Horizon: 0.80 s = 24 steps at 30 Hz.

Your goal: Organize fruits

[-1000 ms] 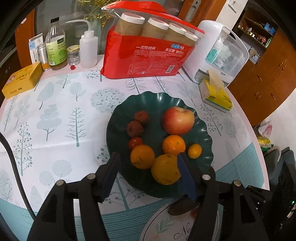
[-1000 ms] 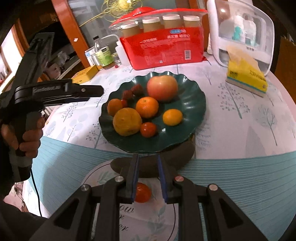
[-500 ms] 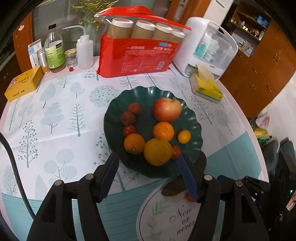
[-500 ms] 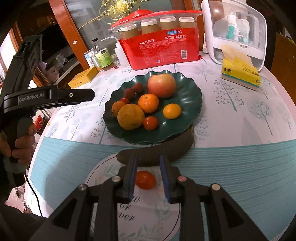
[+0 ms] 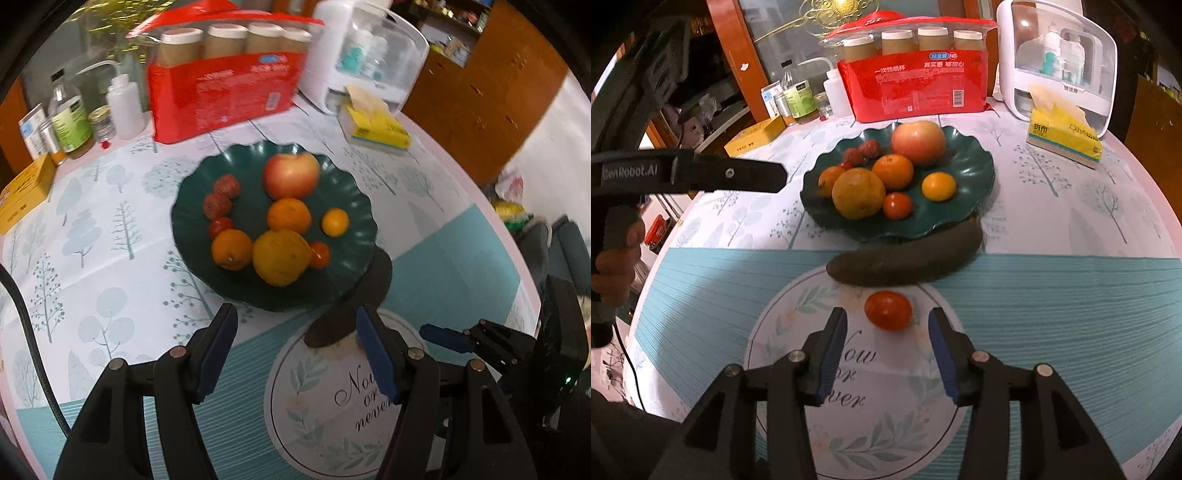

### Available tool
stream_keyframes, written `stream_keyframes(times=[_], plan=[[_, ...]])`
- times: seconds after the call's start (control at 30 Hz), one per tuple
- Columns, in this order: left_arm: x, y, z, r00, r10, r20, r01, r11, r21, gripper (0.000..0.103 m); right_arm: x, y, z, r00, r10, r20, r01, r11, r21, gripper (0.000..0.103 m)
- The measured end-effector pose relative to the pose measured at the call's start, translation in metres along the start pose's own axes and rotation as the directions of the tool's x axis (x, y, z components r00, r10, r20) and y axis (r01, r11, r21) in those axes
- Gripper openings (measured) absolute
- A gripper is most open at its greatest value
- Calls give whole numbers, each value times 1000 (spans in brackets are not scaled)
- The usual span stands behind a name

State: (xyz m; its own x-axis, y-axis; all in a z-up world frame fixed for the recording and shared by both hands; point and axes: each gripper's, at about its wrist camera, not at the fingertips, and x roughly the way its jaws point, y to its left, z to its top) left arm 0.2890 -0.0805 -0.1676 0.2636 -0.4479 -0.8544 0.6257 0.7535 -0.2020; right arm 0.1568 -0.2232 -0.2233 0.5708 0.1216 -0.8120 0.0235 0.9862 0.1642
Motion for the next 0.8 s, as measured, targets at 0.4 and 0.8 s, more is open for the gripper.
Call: stream_keyframes(times=[0.4,0.8], plan=[[41,-27,-1,988,-69,-141,86,989,120,66,13,12,-22,992,-52,114,59,996,-65,47],[82,-55,0,958,-101,-269,148,976,159,66,27,11,-22,992,-29,124,43,993,-109,46]])
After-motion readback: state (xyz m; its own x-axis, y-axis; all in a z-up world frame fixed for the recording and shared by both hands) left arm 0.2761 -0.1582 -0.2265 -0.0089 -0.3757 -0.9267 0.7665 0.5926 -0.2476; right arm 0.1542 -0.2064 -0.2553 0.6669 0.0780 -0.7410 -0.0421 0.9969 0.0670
